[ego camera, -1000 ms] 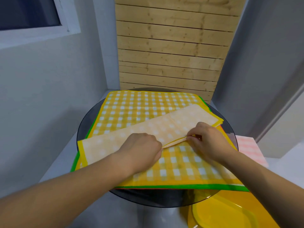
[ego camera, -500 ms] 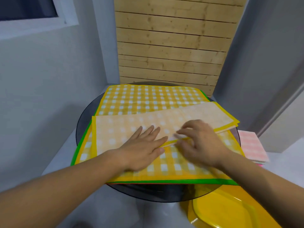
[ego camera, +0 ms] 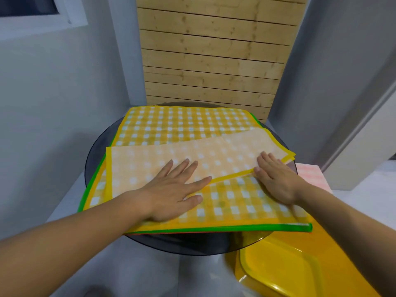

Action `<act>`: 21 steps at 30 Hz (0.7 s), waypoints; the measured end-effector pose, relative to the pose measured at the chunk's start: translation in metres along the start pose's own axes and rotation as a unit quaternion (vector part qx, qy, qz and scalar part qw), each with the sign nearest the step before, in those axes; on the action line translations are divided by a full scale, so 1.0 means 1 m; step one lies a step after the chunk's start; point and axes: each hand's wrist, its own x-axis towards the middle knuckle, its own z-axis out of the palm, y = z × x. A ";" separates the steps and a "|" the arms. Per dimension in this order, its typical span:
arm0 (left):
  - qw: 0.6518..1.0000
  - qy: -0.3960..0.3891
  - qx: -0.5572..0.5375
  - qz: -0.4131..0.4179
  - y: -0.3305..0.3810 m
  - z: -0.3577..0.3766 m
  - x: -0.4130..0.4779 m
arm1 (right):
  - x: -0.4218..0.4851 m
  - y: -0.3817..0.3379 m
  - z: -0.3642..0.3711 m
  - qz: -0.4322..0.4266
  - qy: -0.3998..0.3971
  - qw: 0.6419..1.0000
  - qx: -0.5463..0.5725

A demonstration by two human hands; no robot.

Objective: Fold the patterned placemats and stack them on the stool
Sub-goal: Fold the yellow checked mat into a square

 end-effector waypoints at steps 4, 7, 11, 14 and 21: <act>1.000 -0.004 -0.004 -0.005 0.002 -0.002 -0.001 | 0.004 -0.003 0.001 0.016 0.012 1.000 -0.001; 1.000 -0.005 -0.006 -0.007 0.002 -0.002 -0.002 | 0.010 0.009 0.000 0.054 0.030 0.998 -0.013; 1.000 -0.019 -0.011 -0.015 0.003 -0.003 -0.002 | 0.008 0.002 -0.004 0.052 0.051 0.997 -0.019; 0.999 -0.030 -0.019 -0.020 0.003 -0.006 0.001 | -0.005 -0.039 -0.001 -0.076 0.076 0.994 0.029; 1.000 -0.017 -0.006 -0.013 -0.002 -0.001 -0.010 | -0.007 -0.079 0.020 -0.155 0.029 0.987 0.036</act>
